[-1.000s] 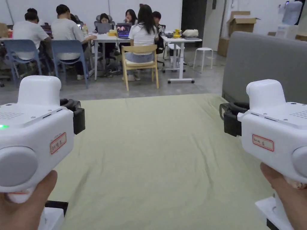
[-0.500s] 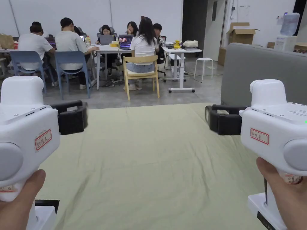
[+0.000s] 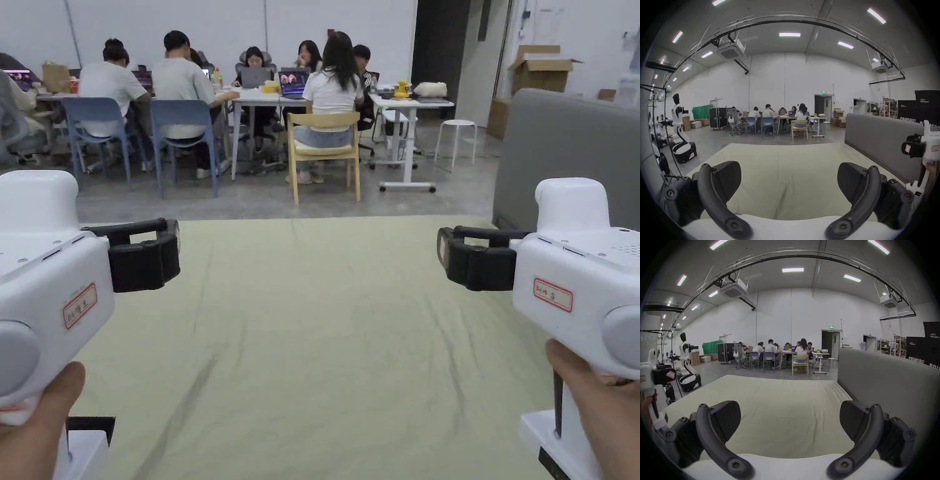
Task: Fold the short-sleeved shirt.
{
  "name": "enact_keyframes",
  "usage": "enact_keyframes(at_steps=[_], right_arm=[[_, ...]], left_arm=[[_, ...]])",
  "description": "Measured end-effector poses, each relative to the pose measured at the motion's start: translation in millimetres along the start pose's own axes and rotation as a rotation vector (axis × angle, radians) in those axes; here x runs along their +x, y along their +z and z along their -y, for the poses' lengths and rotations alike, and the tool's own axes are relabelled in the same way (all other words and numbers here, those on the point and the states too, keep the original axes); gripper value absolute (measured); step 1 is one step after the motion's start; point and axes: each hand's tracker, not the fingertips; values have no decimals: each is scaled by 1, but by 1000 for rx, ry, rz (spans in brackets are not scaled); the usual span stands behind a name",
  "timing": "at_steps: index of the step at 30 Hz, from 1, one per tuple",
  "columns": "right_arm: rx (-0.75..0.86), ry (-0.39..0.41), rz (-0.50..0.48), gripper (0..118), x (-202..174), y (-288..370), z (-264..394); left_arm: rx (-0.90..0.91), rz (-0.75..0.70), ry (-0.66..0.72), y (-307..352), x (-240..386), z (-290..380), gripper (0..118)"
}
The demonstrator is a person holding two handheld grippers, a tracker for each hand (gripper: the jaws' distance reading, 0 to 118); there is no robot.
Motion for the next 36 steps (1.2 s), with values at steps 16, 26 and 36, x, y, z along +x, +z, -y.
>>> enact_keyframes(at_steps=[16, 26, 36], right_arm=[[7, 11, -19, 118, -17, 1, -3], [15, 10, -11, 118, -16, -1, 0], [15, 28, -2, 118, -17, -1, -1]], left_arm=[[32, 28, -16, -2, 0, 3, 118], [37, 20, -23, -4, 2, 5, 118], [67, 34, 21, -2, -5, 5, 118]])
